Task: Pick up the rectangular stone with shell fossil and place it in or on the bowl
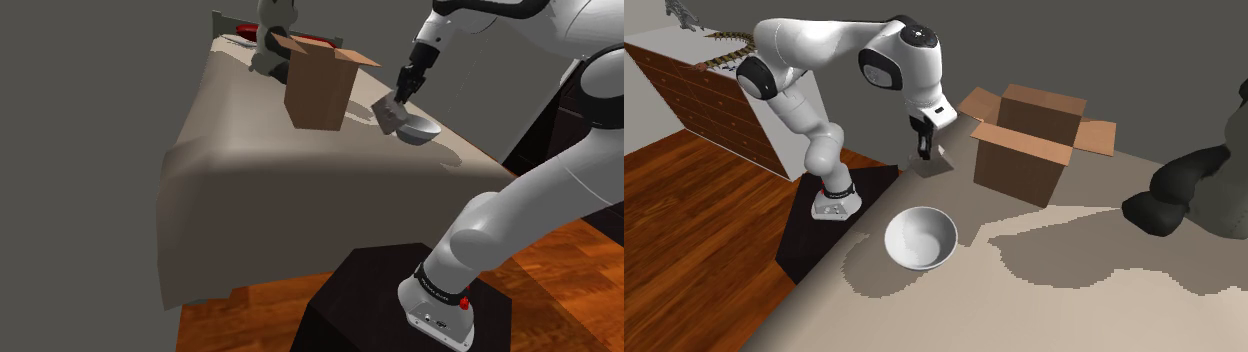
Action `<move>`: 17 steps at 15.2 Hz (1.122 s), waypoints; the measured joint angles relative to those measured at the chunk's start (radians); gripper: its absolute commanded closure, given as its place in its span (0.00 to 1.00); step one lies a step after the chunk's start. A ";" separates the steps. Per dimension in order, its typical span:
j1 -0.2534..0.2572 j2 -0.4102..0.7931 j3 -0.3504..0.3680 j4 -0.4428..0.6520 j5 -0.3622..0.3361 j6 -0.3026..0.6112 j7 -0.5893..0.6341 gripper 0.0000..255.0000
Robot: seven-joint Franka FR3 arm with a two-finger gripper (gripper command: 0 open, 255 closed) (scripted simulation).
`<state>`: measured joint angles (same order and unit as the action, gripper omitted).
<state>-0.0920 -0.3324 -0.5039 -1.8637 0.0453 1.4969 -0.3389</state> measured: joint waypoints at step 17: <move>-0.151 0.450 -0.283 0.539 0.199 -0.239 -0.405 1.00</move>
<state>-0.2428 0.1175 -0.7872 -1.3244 0.2443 1.2574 -0.7439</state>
